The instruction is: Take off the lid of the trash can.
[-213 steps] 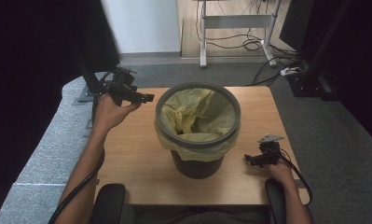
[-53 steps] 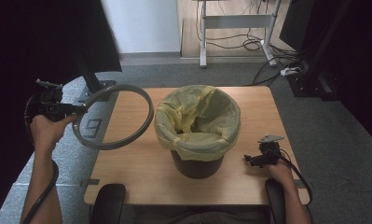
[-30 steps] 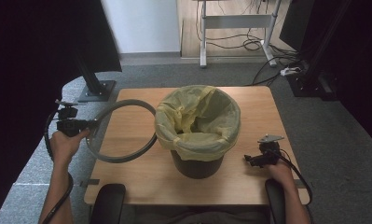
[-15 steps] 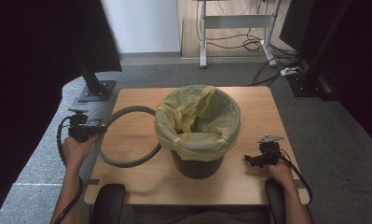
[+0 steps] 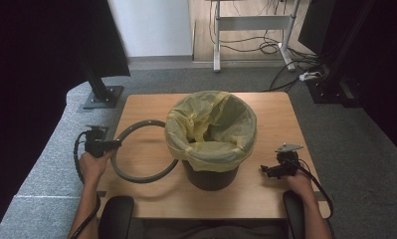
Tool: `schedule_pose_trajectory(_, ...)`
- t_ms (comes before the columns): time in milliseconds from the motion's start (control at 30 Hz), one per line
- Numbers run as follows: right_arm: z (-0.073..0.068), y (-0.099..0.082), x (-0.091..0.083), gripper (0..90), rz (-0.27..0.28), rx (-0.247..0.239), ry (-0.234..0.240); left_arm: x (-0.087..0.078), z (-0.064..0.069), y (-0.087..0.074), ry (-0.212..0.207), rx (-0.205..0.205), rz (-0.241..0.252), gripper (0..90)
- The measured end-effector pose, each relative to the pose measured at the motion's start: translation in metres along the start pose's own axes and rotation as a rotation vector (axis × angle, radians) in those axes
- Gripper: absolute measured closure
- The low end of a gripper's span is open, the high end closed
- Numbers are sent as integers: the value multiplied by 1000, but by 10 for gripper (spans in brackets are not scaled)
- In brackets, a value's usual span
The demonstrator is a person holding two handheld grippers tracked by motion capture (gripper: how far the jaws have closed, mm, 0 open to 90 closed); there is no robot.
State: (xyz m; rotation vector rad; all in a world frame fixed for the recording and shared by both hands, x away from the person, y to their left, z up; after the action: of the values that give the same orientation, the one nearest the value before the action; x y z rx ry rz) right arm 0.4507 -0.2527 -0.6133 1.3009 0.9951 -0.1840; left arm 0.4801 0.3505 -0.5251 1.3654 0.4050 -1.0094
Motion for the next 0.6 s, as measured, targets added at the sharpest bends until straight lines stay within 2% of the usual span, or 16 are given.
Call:
schedule_pose_trajectory(300,0,0,0,0,0,1,0,21,-3,-13,34,5,-19,785)
schedule_pose_trajectory(600,0,0,0,0,1,4,0,40,-3,-25,96,50,-47,784)
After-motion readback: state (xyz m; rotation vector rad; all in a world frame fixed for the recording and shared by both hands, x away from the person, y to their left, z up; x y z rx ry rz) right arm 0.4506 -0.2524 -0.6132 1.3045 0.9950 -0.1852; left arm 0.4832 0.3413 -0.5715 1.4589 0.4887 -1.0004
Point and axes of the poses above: each handheld gripper's, and its own axes: x roughly forward along the jaws, y roughly out of its top, z roughly to its right, the point moved 8 cm from there along x, roughly forward along the jaws, and after that the axes turned 5 degrees about x, right-handed, at the moved point
